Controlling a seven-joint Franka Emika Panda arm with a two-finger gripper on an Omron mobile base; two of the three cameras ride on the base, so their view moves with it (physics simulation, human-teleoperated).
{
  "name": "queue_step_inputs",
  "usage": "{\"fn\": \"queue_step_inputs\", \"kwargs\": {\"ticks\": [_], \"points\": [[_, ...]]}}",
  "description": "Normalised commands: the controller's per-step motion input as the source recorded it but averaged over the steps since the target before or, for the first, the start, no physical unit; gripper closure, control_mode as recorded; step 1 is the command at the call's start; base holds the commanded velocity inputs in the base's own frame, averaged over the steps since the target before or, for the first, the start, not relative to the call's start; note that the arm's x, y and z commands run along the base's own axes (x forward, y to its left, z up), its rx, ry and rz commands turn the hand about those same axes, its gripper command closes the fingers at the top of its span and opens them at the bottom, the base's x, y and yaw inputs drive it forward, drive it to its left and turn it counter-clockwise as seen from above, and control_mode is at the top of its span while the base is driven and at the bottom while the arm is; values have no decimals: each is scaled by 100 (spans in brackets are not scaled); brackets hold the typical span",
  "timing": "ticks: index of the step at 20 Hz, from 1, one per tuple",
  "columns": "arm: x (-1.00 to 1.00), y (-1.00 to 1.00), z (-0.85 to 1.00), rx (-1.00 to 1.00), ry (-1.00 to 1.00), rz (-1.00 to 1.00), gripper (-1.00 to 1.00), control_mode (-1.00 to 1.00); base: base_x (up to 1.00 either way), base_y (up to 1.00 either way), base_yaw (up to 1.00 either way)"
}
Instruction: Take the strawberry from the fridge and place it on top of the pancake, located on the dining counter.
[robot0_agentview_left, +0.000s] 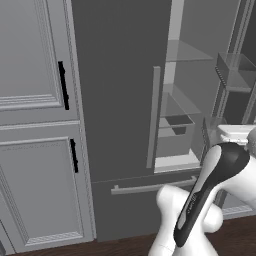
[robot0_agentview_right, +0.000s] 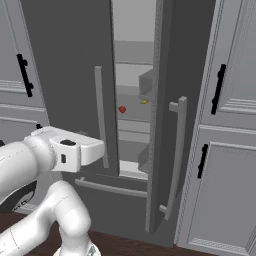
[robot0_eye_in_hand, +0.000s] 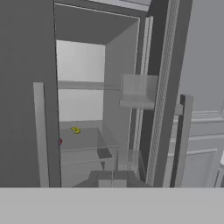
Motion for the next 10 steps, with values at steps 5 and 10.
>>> {"fn": "queue_step_inputs", "kwargs": {"ticks": [5, 10], "points": [[76, 27, -4, 1, 0, -10, 100, -100, 0, 0, 0], [21, 17, -59, 12, -30, -1, 100, -100, 0, 0, 0]]}}
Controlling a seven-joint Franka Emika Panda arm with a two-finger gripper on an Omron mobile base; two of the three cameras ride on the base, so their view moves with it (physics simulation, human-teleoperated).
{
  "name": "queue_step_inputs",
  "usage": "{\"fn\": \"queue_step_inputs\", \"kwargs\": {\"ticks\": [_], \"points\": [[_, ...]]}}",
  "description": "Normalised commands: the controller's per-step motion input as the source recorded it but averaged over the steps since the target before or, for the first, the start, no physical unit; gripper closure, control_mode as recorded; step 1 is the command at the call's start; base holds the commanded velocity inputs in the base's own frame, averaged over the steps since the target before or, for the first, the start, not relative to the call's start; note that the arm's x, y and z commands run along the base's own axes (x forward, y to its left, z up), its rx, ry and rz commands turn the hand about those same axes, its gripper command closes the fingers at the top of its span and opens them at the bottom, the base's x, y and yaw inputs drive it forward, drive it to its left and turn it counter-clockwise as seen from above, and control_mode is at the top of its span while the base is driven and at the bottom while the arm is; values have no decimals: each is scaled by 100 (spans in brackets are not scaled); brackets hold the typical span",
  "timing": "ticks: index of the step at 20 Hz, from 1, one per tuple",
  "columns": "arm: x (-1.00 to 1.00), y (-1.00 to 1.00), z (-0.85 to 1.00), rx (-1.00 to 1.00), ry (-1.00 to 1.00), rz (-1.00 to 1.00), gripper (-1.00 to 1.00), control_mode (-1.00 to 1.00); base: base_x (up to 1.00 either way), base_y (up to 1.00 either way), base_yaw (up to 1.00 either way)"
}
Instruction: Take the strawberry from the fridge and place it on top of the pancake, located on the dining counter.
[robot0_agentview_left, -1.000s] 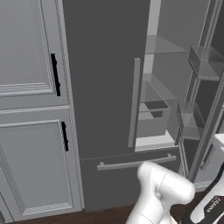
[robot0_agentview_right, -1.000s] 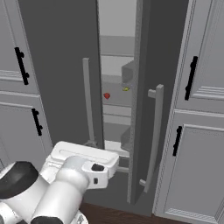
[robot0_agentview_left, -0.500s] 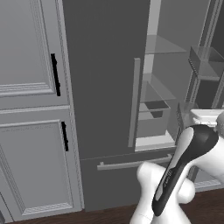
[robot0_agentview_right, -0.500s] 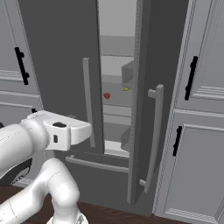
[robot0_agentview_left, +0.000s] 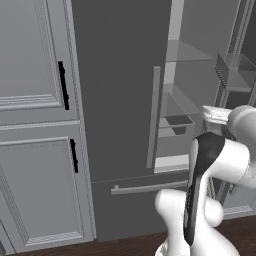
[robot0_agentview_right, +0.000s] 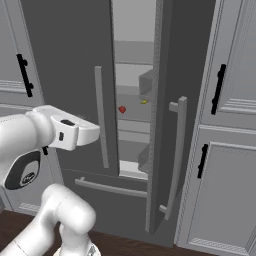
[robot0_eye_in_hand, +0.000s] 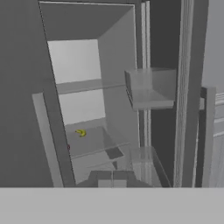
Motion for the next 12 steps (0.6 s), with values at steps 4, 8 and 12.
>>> {"fn": "queue_step_inputs", "kwargs": {"ticks": [4, 8, 12], "points": [[48, 14, -39, 2, -27, -6, 100, -100, 0, 0, 0], [56, 53, -24, 0, -7, -23, 100, -100, 0, 0, 0], [85, 52, -32, 0, -6, -25, 100, -100, 0, 0, 0]]}}
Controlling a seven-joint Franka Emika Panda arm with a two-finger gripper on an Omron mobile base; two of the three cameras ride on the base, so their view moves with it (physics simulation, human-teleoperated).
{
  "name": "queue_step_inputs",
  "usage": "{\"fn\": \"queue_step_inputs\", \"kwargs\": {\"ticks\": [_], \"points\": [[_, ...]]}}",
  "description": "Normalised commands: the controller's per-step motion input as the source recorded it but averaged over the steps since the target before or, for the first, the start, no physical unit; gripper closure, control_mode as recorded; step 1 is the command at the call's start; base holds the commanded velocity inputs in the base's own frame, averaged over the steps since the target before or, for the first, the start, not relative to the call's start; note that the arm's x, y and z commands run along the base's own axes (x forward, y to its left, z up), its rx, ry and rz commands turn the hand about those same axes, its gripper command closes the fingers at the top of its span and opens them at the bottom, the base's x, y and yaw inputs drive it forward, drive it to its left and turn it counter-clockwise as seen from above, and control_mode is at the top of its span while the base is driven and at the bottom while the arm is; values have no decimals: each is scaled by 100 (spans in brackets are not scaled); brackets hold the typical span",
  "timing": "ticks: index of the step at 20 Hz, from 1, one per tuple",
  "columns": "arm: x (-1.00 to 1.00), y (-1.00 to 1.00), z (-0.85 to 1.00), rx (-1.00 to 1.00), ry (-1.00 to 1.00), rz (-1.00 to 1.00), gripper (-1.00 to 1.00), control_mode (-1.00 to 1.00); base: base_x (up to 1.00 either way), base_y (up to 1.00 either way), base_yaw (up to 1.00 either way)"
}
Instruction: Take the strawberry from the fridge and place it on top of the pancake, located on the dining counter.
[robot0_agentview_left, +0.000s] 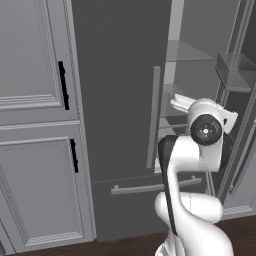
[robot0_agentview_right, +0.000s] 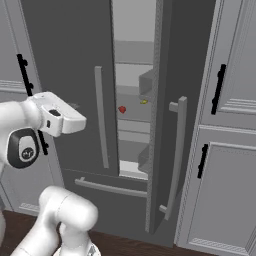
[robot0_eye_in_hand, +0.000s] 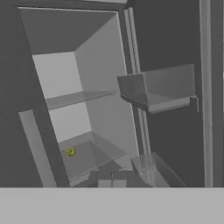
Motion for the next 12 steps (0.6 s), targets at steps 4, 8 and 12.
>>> {"fn": "queue_step_inputs", "kwargs": {"ticks": [4, 8, 12], "points": [[68, -4, -38, 0, -5, -8, 100, -100, 0, 0, 0], [64, -26, -46, 0, -5, 0, 100, -100, 0, 0, 0], [49, -54, -30, 1, -1, 0, 100, -100, 0, 0, 0]]}}
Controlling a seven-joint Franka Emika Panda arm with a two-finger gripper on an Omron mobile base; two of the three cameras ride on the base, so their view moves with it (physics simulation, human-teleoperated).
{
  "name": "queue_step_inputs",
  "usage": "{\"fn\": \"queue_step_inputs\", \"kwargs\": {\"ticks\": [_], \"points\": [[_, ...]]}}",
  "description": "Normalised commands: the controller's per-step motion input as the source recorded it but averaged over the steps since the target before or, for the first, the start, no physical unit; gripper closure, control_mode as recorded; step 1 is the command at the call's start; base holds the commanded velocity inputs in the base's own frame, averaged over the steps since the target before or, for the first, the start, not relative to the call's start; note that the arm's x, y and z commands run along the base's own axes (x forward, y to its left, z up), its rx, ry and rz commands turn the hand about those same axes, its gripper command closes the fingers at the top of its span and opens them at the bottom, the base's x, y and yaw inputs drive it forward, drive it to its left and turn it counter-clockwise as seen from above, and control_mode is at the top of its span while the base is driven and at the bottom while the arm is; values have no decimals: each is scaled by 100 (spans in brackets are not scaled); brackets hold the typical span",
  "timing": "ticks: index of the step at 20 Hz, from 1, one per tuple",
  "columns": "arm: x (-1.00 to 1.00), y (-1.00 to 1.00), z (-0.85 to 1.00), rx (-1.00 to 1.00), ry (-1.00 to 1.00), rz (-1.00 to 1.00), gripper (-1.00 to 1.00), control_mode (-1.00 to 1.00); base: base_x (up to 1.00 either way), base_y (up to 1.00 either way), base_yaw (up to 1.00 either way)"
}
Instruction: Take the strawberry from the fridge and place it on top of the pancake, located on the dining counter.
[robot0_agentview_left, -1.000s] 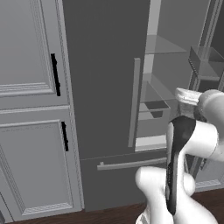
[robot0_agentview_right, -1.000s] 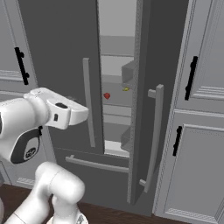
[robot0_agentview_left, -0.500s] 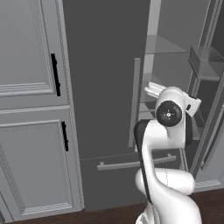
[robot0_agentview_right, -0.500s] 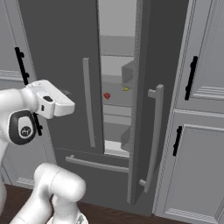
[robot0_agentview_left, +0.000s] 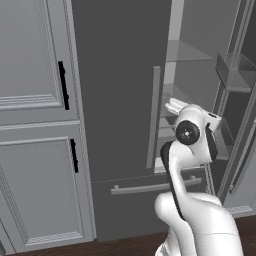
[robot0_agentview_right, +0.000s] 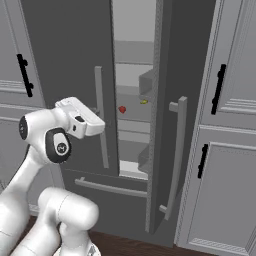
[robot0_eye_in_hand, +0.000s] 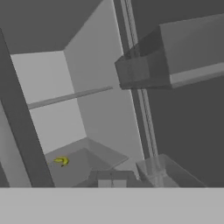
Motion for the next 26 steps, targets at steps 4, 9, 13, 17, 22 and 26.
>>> {"fn": "queue_step_inputs", "kwargs": {"ticks": [4, 9, 13, 17, 22, 26], "points": [[29, -58, -21, 0, 0, -3, 100, -100, 0, 0, 0], [16, -68, -16, 0, 2, -19, 100, -100, 0, 0, 0], [64, -39, -20, 0, 3, -13, 100, -100, 0, 0, 0], [57, -33, -15, 0, 3, -8, 100, -100, 0, 0, 0], [33, -61, -22, 0, 2, -10, 100, -100, 0, 0, 0], [26, -78, -14, 0, 3, -8, 100, -100, 0, 0, 0]]}}
